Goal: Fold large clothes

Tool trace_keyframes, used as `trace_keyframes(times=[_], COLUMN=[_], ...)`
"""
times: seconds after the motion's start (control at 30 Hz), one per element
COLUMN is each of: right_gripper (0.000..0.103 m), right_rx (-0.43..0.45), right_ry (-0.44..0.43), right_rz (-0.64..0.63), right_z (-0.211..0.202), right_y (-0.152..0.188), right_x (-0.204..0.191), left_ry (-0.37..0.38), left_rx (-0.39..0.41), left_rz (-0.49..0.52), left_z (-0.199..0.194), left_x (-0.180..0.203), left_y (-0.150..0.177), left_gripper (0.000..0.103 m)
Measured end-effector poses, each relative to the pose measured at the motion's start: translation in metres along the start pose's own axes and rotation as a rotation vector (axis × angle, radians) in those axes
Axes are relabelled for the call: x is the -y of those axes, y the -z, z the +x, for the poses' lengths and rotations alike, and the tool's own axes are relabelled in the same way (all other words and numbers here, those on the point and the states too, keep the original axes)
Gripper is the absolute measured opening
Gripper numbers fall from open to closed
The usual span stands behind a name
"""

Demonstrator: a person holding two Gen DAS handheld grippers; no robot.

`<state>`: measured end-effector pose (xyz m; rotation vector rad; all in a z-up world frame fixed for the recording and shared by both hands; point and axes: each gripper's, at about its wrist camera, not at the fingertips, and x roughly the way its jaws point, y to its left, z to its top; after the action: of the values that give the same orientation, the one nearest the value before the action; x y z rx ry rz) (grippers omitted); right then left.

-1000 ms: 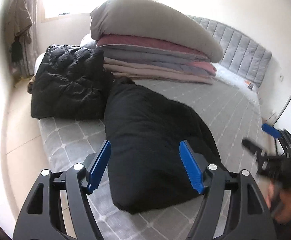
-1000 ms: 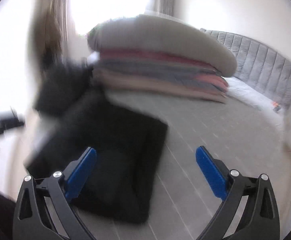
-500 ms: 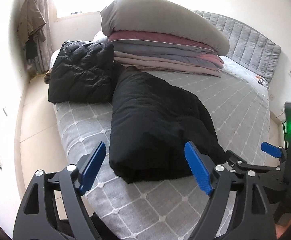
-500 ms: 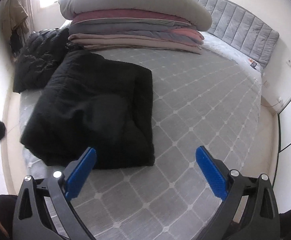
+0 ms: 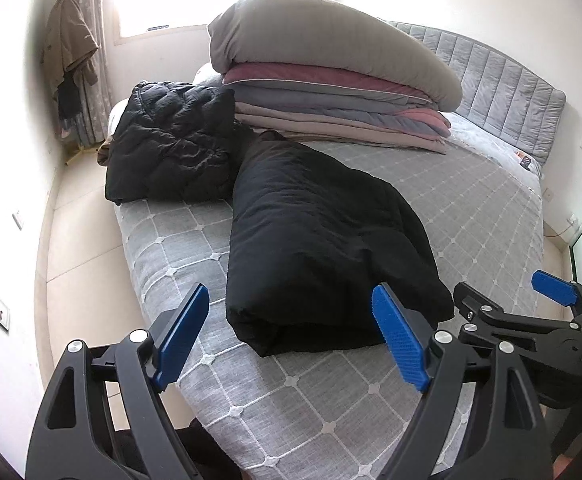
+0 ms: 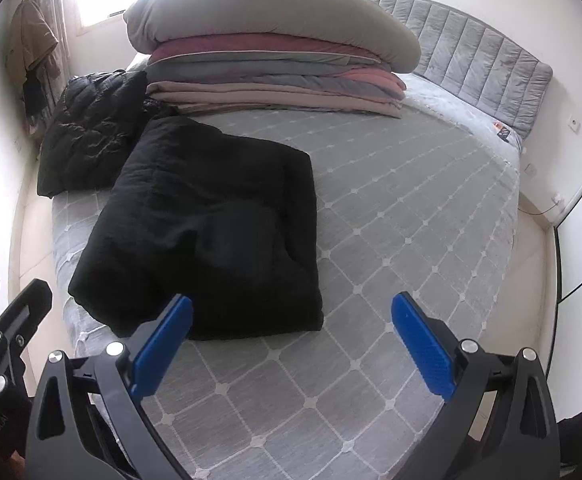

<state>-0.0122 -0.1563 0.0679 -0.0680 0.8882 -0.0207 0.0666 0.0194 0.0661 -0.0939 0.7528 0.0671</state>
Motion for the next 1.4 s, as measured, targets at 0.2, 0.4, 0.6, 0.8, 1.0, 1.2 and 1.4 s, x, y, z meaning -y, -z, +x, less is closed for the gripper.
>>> trace_keyframes(times=[0.2,0.4,0.6,0.8,1.0,1.2,1.4], right_gripper=[0.096,0.096,0.096,0.096,0.096,0.096,0.096], right_rx=[-0.005,-0.002,0.0,0.002,0.004,0.004,0.004], right_ry=[0.004,0.008,0.01,0.014,0.017,0.019,0.019], right_rz=[-0.003,-0.01,-0.015,-0.017,-0.02,-0.023,-0.023], right_z=[0.003,0.002,0.001,0.0,0.0,0.0,0.0], right_y=[0.001,0.001,0.002,0.003,0.003,0.003,0.003], right_x=[-0.008,-0.011,-0.012,-0.012,-0.012,-0.013,-0.012], left_ry=[0.0,-0.003,-0.004,-0.003,-0.004,-0.003,-0.004], left_rx=[-0.004,-0.002,-0.001,-0.002,-0.002,-0.001,-0.001], left_rz=[-0.004,-0.004,-0.003,-0.004,-0.004,-0.004,-0.005], left_z=[0.001,0.002,0.003,0.003,0.003,0.003,0.003], left_x=[0.0,-0.001,-0.001,-0.002,-0.001,-0.001,-0.002], left_y=[0.001,0.001,0.001,0.001,0.001,0.001,0.001], left_gripper=[0.081,0.081,0.081,0.081,0.081,0.081,0.081])
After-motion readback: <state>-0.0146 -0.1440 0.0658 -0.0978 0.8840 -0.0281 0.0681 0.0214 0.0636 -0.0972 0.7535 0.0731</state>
